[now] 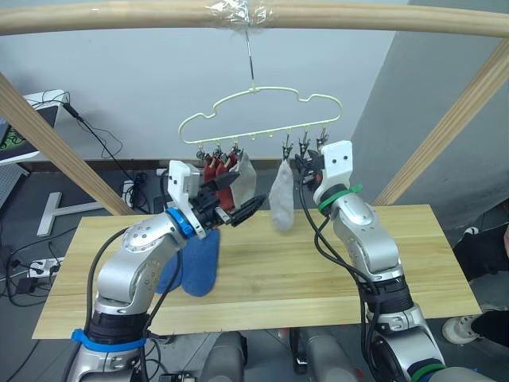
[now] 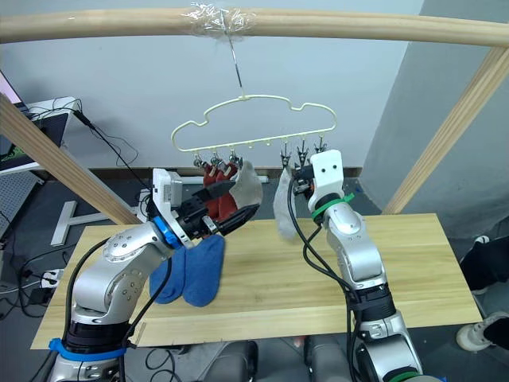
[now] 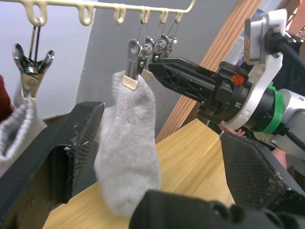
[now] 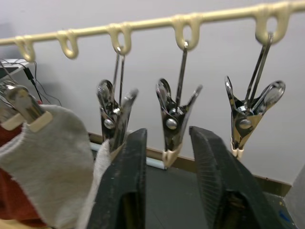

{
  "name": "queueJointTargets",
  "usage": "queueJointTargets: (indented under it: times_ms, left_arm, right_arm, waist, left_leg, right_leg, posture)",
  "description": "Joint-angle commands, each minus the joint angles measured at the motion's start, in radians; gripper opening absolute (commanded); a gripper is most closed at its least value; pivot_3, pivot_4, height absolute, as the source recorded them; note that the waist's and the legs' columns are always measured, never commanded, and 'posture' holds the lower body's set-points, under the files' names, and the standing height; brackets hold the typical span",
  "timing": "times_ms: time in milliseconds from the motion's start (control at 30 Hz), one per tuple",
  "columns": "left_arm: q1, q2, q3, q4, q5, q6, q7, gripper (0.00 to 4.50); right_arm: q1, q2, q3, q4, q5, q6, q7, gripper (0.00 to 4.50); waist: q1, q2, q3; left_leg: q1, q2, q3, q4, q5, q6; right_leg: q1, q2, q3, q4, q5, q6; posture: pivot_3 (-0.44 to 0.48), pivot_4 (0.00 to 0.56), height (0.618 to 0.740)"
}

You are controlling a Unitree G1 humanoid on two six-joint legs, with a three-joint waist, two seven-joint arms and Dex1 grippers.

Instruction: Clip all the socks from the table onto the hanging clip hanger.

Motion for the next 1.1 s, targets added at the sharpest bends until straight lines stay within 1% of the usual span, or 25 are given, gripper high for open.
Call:
queueJointTargets:
  times_ms: [33,400,700,1100]
  left_arm:
    - [0.0,0.01,0.021,-0.046,-0.012,-0.016,-0.001,4.5]
    - [-0.021,0.017,0.036,-0.062,-0.033,0.002,0.0,4.5]
    - [-0.075,0.023,0.049,-0.066,-0.054,0.019,0.01,4.5]
    - [-0.106,0.017,0.046,-0.074,-0.066,0.028,0.024,4.5]
  right_arm:
    - [-0.028,0.006,-0.021,-0.013,-0.013,-0.036,-0.013,1.49]
    - [-0.105,0.037,-0.031,0.077,-0.029,-0.073,-0.027,1.49]
    - [-0.124,0.064,-0.025,0.093,-0.029,-0.075,-0.016,1.49]
    - [-0.149,0.069,-0.03,0.114,-0.031,-0.084,-0.012,1.49]
  waist:
    - [0.0,0.0,0.0]
    - [0.0,0.0,0.0]
    - [0.0,0.0,0.0]
    - [0.0,0.0,0.0]
  left_leg:
    - [0.0,0.0,0.0,0.0,0.0,0.0]
    - [0.0,0.0,0.0,0.0,0.0,0.0]
    - [0.0,0.0,0.0,0.0,0.0,0.0]
    - [0.0,0.0,0.0,0.0,0.0,0.0]
  right_leg:
    - [0.0,0.0,0.0,0.0,0.0,0.0]
    - [0.0,0.0,0.0,0.001,0.0,-0.001]
    - [0.0,0.0,0.0,0.001,0.001,-0.001]
    - [0.0,0.0,-0.001,0.001,0.001,-0.001]
  posture:
    - [0.052,0.231,0.74]
    - [0.051,0.235,0.74]
    - [0.051,0.235,0.74]
    - [0.059,0.242,0.74]
